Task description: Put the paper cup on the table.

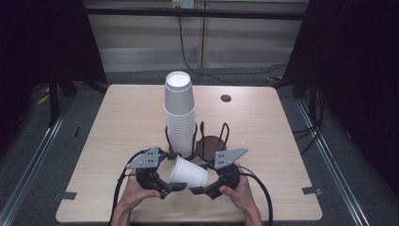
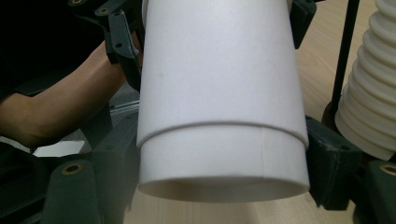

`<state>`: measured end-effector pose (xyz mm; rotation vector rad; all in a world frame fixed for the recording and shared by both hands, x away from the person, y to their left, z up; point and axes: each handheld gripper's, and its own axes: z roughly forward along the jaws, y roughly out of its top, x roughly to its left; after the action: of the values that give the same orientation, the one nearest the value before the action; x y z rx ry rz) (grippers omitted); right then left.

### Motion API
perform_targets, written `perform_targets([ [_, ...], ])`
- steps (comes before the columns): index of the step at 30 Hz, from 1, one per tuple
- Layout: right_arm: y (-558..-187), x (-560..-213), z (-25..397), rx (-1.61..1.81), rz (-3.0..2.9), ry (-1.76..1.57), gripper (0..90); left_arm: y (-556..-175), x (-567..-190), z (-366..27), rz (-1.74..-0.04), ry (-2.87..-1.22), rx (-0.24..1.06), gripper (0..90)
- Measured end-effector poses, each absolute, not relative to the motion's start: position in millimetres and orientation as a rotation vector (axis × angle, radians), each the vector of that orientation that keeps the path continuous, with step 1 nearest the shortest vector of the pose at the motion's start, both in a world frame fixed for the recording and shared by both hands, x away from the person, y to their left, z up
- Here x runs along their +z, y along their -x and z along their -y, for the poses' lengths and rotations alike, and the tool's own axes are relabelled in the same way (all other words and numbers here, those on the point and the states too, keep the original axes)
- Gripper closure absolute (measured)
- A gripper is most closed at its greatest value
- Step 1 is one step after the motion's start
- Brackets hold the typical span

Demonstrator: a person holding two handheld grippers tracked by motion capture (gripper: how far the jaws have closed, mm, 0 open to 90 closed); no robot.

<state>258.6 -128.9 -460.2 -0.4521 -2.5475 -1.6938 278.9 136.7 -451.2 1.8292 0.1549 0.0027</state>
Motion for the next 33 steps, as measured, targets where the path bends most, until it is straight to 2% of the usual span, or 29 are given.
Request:
perform_targets([
  [7, -258.5, -460.2, 129.0, -1.711, 2.539, 0.443, 24.1, -281.5, -453.6, -134.3, -0.161, -1.82, -0.035, 2.9],
  [16, -259.4, -459.6, 130.9, -1.719, 2.539, 0.428, 23.7, -283.5, -450.7, -138.5, -0.15, -1.788, -0.068, 8.4],
  [25, -258.5, -462.1, 131.3, -1.757, 2.543, 0.46, 20.1, -281.2, -447.7, -138.1, -0.155, -1.801, -0.037, 12.1],
  [28, -258.3, -464.4, 132.6, -1.767, 2.552, 0.502, 13.5, -282.9, -448.4, -140.2, -0.162, -1.786, -0.043, 11.9],
  [33, -254.5, -467.2, 138.3, -1.82, 2.584, 0.563, 13.1, -284.4, -447.6, -143.0, -0.176, -1.792, -0.031, 11.9],
])
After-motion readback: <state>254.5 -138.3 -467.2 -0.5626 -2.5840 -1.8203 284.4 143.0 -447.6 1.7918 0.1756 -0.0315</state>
